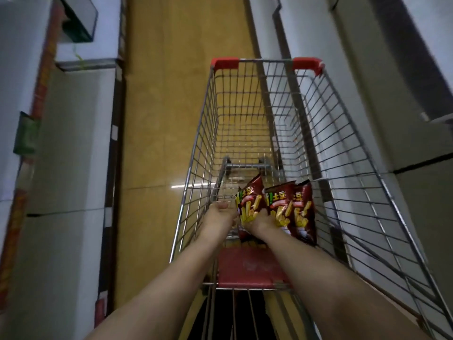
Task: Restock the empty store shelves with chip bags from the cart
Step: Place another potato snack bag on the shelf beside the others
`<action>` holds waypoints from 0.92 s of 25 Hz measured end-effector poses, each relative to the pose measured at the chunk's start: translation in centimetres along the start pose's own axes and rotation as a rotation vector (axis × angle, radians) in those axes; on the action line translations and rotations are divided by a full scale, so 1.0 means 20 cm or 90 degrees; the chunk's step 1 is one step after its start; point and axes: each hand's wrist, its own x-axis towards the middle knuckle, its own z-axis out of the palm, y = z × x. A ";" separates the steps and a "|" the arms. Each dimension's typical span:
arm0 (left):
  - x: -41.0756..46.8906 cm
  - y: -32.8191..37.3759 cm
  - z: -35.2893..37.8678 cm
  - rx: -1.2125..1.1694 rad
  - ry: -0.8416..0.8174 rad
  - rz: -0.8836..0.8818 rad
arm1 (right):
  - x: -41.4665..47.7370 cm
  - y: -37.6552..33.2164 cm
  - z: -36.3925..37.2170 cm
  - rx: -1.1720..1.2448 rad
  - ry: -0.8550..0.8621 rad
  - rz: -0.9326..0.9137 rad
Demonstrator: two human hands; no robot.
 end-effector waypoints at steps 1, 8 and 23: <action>0.03 -0.01 0.00 -0.005 0.002 -0.003 | 0.01 0.02 0.03 -0.005 0.022 0.010; 0.01 0.03 0.02 0.002 -0.010 0.016 | -0.13 0.05 -0.25 -0.066 0.049 -0.127; -0.93 0.76 0.09 -0.037 -0.363 0.503 | -1.56 0.48 -0.99 0.410 0.381 -0.511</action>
